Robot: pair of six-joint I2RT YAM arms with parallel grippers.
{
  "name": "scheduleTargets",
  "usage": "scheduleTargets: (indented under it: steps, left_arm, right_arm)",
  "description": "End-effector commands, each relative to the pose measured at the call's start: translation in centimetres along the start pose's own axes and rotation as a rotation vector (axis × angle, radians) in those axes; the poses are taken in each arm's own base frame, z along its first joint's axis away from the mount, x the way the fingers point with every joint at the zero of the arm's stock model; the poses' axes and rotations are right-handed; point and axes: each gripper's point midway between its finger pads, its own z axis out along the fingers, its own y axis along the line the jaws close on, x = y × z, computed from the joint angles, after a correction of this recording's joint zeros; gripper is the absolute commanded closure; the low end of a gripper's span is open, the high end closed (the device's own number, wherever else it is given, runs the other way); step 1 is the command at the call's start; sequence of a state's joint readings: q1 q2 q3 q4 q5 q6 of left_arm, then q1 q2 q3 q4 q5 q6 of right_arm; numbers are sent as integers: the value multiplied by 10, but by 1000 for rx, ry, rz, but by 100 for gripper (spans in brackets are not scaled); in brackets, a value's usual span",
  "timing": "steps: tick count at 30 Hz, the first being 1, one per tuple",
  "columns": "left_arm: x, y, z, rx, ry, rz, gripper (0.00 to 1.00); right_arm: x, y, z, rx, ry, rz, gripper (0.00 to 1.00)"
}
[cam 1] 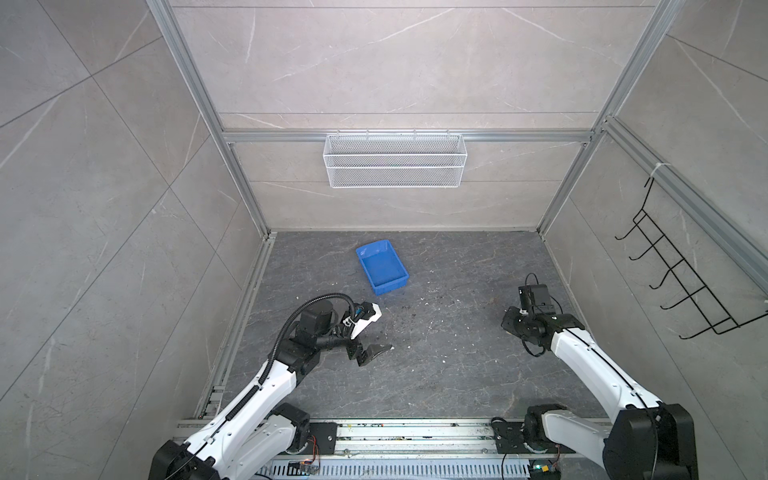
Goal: Put the screwdriver in the bin
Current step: 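Lift the screwdriver with the right gripper off the table, then carry the screwdriver with the right gripper over the blue bin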
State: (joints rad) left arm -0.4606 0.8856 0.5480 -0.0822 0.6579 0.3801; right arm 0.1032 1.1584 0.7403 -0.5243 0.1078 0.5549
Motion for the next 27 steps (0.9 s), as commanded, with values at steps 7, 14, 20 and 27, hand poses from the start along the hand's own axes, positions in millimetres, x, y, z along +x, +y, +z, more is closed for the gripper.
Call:
scheduleTargets:
  steps: [7,14,20,27]
  left_arm:
    - [-1,16,-12,-142,14,-26,0]
    - [6,25,-16,-212,28,-43,0]
    - [17,43,-17,-315,72,-89,0]
    - [22,58,-18,-391,84,-103,0]
  right_arm:
    - [-37,81,-12,-111,-139,-236,100]
    - [-42,140,-14,-197,-181,-356,100]
    - [-43,192,-13,-261,-214,-438,100]
    - [-31,251,0,-327,-229,-509,100]
